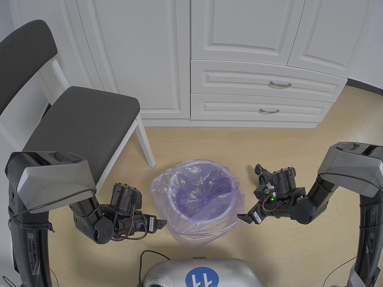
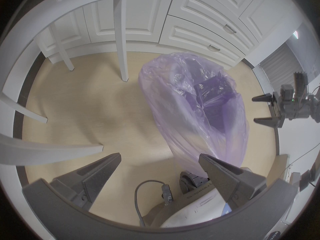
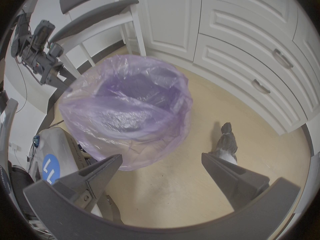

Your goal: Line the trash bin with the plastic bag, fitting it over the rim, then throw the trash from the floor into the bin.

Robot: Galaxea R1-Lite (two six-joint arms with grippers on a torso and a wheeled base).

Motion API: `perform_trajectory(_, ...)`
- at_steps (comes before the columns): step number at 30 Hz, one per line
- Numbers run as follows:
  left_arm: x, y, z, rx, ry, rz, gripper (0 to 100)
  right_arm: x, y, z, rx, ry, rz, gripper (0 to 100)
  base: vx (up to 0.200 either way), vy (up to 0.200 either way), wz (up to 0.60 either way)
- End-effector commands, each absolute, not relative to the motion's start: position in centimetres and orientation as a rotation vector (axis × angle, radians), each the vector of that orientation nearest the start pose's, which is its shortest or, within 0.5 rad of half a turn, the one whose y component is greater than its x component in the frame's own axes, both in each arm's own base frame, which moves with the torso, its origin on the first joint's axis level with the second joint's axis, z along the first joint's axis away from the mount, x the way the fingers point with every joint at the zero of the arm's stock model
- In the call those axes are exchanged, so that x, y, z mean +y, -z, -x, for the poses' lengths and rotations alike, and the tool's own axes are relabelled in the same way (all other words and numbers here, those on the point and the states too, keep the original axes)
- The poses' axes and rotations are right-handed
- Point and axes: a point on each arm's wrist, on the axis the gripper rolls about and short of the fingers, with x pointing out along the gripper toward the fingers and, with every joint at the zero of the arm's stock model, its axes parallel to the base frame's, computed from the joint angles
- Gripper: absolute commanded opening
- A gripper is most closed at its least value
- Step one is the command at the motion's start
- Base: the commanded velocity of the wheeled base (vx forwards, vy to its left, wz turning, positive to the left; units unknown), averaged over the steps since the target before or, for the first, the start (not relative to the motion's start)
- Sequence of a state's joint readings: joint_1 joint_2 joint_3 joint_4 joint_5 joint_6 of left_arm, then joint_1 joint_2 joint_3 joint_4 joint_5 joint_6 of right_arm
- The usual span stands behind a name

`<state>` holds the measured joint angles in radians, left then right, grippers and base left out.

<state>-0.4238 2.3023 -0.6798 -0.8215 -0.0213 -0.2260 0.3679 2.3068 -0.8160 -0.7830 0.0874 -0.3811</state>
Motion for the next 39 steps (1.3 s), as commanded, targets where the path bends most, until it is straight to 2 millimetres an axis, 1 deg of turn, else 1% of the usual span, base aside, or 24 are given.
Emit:
perform_trajectory(1, -13.9, 3.1, -31.9, 0.827, 0.326, 0.056, 100, 12.9, 4.1, -35.3, 0.679, -0.555, 0.456, 100, 0.000, 0.000, 0.00)
perform_trajectory(3, -13.9, 3.6, -32.3, 0.836, 0.319, 0.057, 100, 12.8, 4.6, -35.6, 0.689, -0.552, 0.455, 100, 0.000, 0.000, 0.00)
perform_trajectory(5, -13.4, 4.4, -33.4, 0.862, 0.290, 0.060, 100, 12.5, 5.4, -36.3, 0.709, -0.539, 0.449, 100, 0.000, 0.000, 0.00)
perform_trajectory(6, -13.4, 4.4, -33.5, 0.866, 0.286, 0.059, 100, 12.4, 5.5, -36.3, 0.713, -0.537, 0.449, 100, 0.000, 0.000, 0.00)
perform_trajectory(7, -13.0, 4.8, -34.2, 0.887, 0.263, 0.057, 100, 12.2, 6.0, -37.1, 0.719, -0.526, 0.443, 100, 0.000, 0.000, 0.00)
perform_trajectory(8, -12.9, 4.9, -34.3, 0.892, 0.256, 0.058, 100, 12.2, 6.0, -37.3, 0.721, -0.522, 0.439, 100, 0.000, 0.000, 0.00)
perform_trajectory(9, -12.4, 5.0, -34.8, 0.902, 0.239, 0.062, 100, 12.0, 6.1, -38.1, 0.729, -0.509, 0.423, 100, 0.000, 0.000, 0.00)
perform_trajectory(10, -12.3, 5.0, -34.8, 0.903, 0.238, 0.061, 100, 11.9, 6.1, -38.2, 0.729, -0.507, 0.419, 100, 0.000, 0.000, 0.00)
perform_trajectory(12, -11.4, 4.9, -35.2, 0.896, 0.227, 0.062, 100, 11.5, 6.0, -39.4, 0.756, -0.466, 0.342, 100, 0.000, 0.000, 0.00)
perform_trajectory(13, -11.2, 4.9, -35.3, 0.895, 0.225, 0.063, 100, 11.6, 6.0, -39.6, 0.759, -0.461, 0.329, 100, 0.000, 0.000, 0.00)
perform_trajectory(14, -10.9, 4.6, -35.4, 0.886, 0.221, 0.065, 100, 11.7, 6.1, -40.3, 0.769, -0.442, 0.287, 100, 0.000, 0.000, 0.00)
perform_trajectory(20, -11.1, 4.6, -36.0, 0.868, 0.220, 0.049, 100, 11.7, 6.1, -42.0, 0.815, -0.393, 0.184, 100, 0.000, 0.000, 0.00)
perform_trajectory(21, -11.2, 4.4, -36.4, 0.852, 0.222, 0.049, 100, 11.8, 6.0, -42.7, 0.820, -0.388, 0.132, 100, 0.000, 0.000, 0.00)
perform_trajectory(23, -11.2, 4.2, -37.2, 0.835, 0.218, 0.054, 100, 12.0, 5.8, -43.2, 0.824, -0.405, 0.046, 100, 0.000, 0.000, 0.00)
perform_trajectory(26, -10.6, 4.5, -37.8, 0.834, 0.201, 0.059, 100, 12.0, 5.7, -43.8, 0.852, -0.387, -0.023, 100, 0.000, 0.000, 0.00)
perform_trajectory(28, -9.9, 4.2, -37.2, 0.855, 0.199, 0.045, 100, 12.1, 5.7, -44.2, 0.869, -0.383, -0.030, 100, 0.000, 0.000, 0.00)
perform_trajectory(30, -9.1, 2.8, -36.5, 0.850, 0.208, 0.027, 100, 12.1, 5.5, -44.8, 0.881, -0.379, -0.042, 100, 0.000, 0.000, 0.00)
perform_trajectory(31, -9.0, 2.5, -36.4, 0.844, 0.209, 0.028, 100, 12.1, 5.4, -45.0, 0.881, -0.373, -0.052, 100, 0.000, 0.000, 0.00)
perform_trajectory(32, -8.9, 1.6, -36.2, 0.827, 0.214, 0.029, 100, 12.0, 5.4, -45.5, 0.883, -0.359, -0.082, 100, 0.000, 0.000, 0.00)
perform_trajectory(34, -9.0, 0.7, -35.7, 0.808, 0.233, 0.031, 100, 12.0, 5.3, -45.9, 0.881, -0.354, -0.124, 100, 0.000, 0.000, 0.00)
perform_trajectory(35, -9.1, 0.6, -35.7, 0.807, 0.237, 0.032, 100, 12.0, 5.3, -45.9, 0.880, -0.354, -0.129, 100, 0.000, 0.000, 0.00)
perform_trajectory(36, -9.3, -0.8, -35.0, 0.772, 0.276, 0.043, 100, 12.1, 5.4, -46.0, 0.882, -0.354, -0.159, 100, 0.000, 0.000, 0.00)
perform_trajectory(38, -10.0, -1.8, -34.8, 0.747, 0.329, 0.054, 100, 12.1, 5.4, -46.0, 0.883, -0.353, -0.161, 100, 0.000, 0.000, 0.00)
perform_trajectory(39, -10.3, -2.0, -34.8, 0.740, 0.339, 0.056, 100, 12.1, 5.4, -46.0, 0.883, -0.352, -0.160, 100, 0.000, 0.000, 0.00)
